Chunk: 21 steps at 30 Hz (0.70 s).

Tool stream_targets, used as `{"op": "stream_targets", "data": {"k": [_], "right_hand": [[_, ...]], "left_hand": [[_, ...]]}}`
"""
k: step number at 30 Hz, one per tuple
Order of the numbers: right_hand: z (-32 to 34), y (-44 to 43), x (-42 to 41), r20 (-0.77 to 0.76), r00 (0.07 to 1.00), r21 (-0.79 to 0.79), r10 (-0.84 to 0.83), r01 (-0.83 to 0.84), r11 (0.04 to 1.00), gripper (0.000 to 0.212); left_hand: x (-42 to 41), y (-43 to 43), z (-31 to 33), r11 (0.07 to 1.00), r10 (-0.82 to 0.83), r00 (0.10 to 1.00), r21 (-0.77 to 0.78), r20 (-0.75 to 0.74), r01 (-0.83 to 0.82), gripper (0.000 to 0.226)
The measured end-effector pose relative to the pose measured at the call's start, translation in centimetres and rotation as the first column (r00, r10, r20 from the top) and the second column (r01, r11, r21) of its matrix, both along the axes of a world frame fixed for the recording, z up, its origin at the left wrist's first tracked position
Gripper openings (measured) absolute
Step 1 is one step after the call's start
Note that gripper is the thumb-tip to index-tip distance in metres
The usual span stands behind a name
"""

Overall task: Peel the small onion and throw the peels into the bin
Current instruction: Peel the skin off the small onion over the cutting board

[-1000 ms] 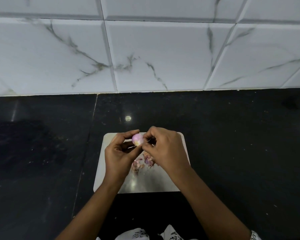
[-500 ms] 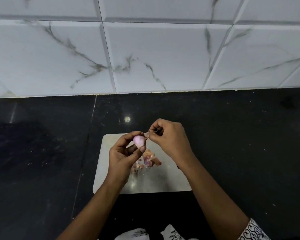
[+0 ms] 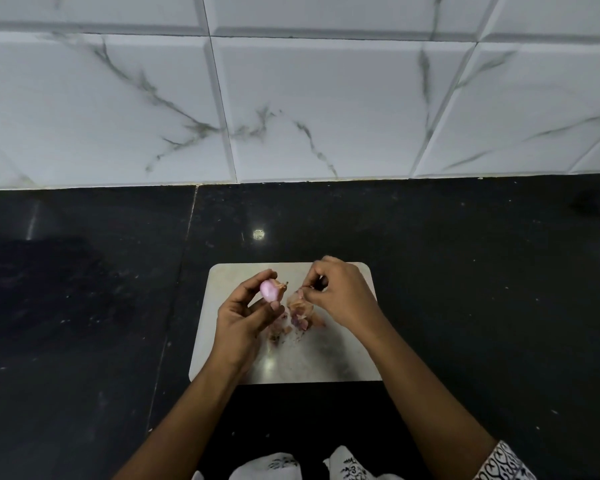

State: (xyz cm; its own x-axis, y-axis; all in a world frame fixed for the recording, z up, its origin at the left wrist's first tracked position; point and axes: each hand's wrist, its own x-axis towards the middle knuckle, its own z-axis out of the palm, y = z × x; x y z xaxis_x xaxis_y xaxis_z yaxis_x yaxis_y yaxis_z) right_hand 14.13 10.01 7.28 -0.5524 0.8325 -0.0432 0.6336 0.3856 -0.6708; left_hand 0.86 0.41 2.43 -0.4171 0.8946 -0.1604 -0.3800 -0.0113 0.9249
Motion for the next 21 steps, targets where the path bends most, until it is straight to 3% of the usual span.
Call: {"op": "stream_targets", "data": {"k": [2, 5, 11, 16, 21], "right_hand": [[-0.2, -0.2, -0.1, -0.065, 0.998, -0.009, 0.007, -0.007, 1.0, 0.017], [-0.5, -0.4, -0.2, -0.119, 0.992, -0.037, -0.029, 0.024, 0.999, 0.014], [-0.5, -0.1, 0.0, -0.084, 0.996, -0.102, -0.023, 0.014, 0.995, 0.018], [0.8, -0.7, 0.0, -0.163, 0.986, 0.001, 0.044, -0.045, 0.999, 0.019], [1.8, -0.7, -0.3, -0.023, 0.99, 0.103, 0.141, -0.138, 0.985, 0.022]], "left_hand": [[0.0, 0.0, -0.1, 1.0, -0.007, 1.0, -0.014, 0.001, 0.007, 0.046], [-0.1, 0.0, -0.2, 1.0, 0.0, 1.0, -0.028, -0.004, 0.0, 0.047], [-0.1, 0.2, -0.2, 0.998, -0.021, 1.0, -0.064, -0.016, 0.02, 0.045], [-0.1, 0.2, -0.1, 0.996, -0.053, 0.998, -0.068, -0.016, 0.051, 0.043], [0.0, 0.1, 0.3, 0.996, -0.079, 0.996, -0.038, -0.03, 0.078, 0.038]]}}
